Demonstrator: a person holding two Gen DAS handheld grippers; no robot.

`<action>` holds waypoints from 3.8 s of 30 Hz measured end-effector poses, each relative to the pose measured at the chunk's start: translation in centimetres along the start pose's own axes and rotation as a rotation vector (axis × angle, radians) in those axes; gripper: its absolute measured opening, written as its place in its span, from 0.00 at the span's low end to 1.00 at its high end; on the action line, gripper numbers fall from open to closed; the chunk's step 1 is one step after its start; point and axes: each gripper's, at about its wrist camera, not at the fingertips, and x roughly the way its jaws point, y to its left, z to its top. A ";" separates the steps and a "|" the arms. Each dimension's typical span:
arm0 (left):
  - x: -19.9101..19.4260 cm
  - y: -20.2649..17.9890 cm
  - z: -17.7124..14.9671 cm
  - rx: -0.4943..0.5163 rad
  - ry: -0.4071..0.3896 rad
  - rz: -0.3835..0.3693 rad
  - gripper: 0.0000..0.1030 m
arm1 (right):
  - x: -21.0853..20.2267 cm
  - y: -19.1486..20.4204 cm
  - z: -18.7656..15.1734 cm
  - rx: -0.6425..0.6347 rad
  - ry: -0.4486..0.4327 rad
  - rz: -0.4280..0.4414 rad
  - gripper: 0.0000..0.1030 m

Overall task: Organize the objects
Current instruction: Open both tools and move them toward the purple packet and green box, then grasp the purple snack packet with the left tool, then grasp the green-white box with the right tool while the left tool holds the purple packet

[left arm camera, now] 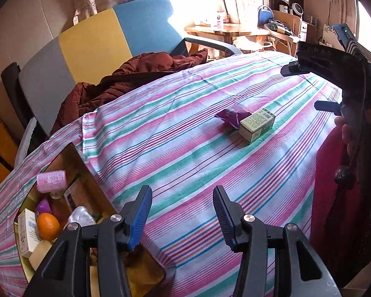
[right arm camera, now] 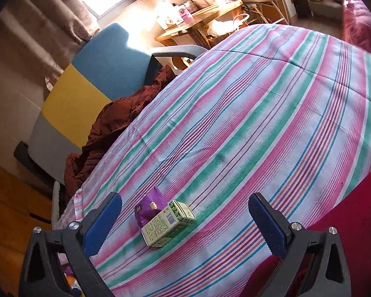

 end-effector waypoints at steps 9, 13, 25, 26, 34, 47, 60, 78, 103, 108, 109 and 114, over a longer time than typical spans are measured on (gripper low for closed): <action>4.8 -2.9 4.1 -0.035 0.079 -0.191 0.50 | 0.0 -0.6 0.2 0.047 0.010 0.057 1.00; 7.0 -3.3 6.0 -0.042 0.100 -0.212 0.51 | 0.8 -0.6 0.0 0.052 0.057 0.095 1.00; 12.2 -5.4 11.9 0.174 0.076 -0.214 0.51 | 2.3 -0.5 -0.5 0.070 0.130 0.137 1.00; 12.7 -5.8 12.0 0.198 0.083 -0.226 0.51 | 2.4 -0.6 -0.5 0.072 0.134 0.139 1.00; 15.9 -6.4 12.6 0.228 0.155 -0.295 0.44 | 2.8 -0.7 -0.4 0.077 0.146 0.131 1.00; 11.6 -2.4 7.2 -0.053 0.176 -0.261 0.33 | 4.3 0.8 -1.2 -0.048 0.218 0.042 1.00; 3.0 0.0 -0.1 -0.139 0.115 -0.336 0.33 | 7.9 5.8 -4.8 -0.493 0.276 -0.207 1.00; -2.8 1.8 -4.2 -0.181 0.043 -0.377 0.34 | 10.2 8.7 -6.8 -0.768 0.236 -0.304 0.75; -8.3 10.7 -7.9 -0.367 -0.111 -0.007 0.34 | 6.3 11.1 -7.5 -0.773 0.158 -0.087 0.75; -8.7 11.9 -9.2 -0.396 -0.102 0.032 0.34 | 6.4 11.2 -8.1 -0.786 0.176 -0.079 0.75; -8.7 12.2 -9.4 -0.402 -0.101 0.034 0.34 | 6.5 11.2 -8.1 -0.784 0.182 -0.077 0.75; -8.8 13.3 -10.3 -0.428 -0.095 0.041 0.34 | 6.5 11.2 -8.5 -0.791 0.193 -0.077 0.75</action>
